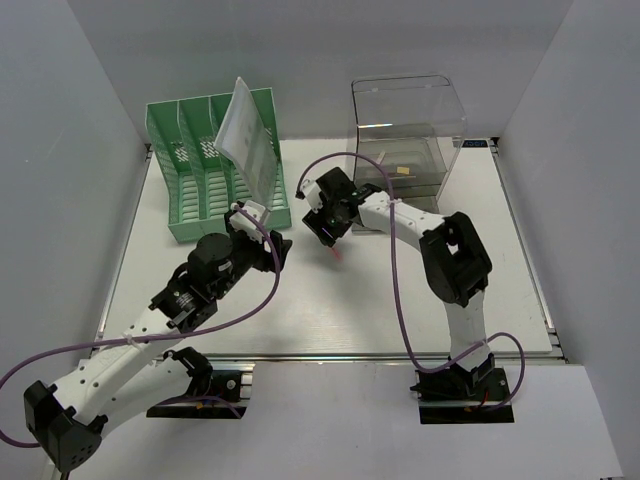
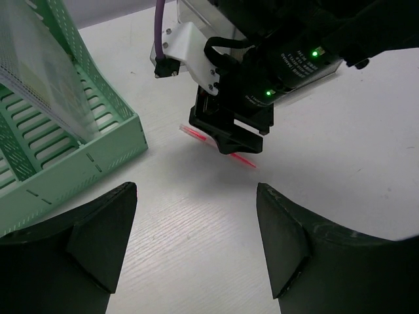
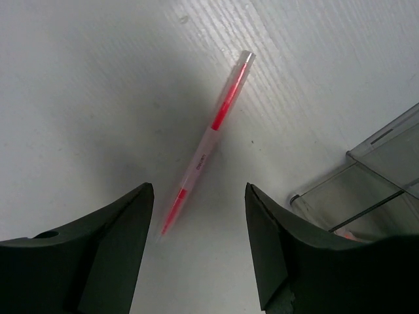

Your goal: Organize the desk

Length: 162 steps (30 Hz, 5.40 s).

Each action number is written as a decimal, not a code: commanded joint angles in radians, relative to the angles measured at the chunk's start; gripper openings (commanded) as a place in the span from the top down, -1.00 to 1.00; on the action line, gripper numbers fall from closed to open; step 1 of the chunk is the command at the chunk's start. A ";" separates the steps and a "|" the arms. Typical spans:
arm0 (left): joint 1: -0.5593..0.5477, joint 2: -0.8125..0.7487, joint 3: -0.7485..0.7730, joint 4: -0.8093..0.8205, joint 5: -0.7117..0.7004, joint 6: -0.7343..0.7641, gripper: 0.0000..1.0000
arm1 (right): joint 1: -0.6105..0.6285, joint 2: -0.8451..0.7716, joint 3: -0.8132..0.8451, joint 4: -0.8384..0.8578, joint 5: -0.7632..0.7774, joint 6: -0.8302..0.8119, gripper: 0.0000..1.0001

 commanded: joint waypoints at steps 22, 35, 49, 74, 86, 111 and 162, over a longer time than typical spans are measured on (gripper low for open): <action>0.001 -0.032 0.008 -0.004 -0.006 0.035 -0.69 | -0.004 0.157 0.103 -0.027 0.038 0.064 -0.12; 0.001 -0.038 0.003 -0.002 -0.021 0.042 -0.69 | -0.034 0.091 -0.055 -0.052 -0.002 0.067 0.86; 0.001 -0.048 -0.015 0.010 -0.046 0.052 -0.69 | -0.083 -0.398 -0.222 -0.159 -0.091 -0.226 1.00; 0.001 -0.030 -0.015 0.010 -0.029 0.060 -0.69 | -0.306 -0.311 -0.276 0.128 0.181 -1.121 1.00; 0.001 -0.030 -0.015 0.009 -0.028 0.060 -0.70 | -0.344 -0.274 -0.241 0.145 0.137 -1.017 0.13; 0.001 -0.042 -0.009 0.009 -0.001 0.062 -0.70 | -0.384 -0.198 -0.306 -0.058 -0.175 -1.006 1.00; -0.007 -0.003 -0.026 0.040 0.308 0.031 -0.96 | -0.421 -1.074 -0.517 0.025 -0.289 0.119 -0.79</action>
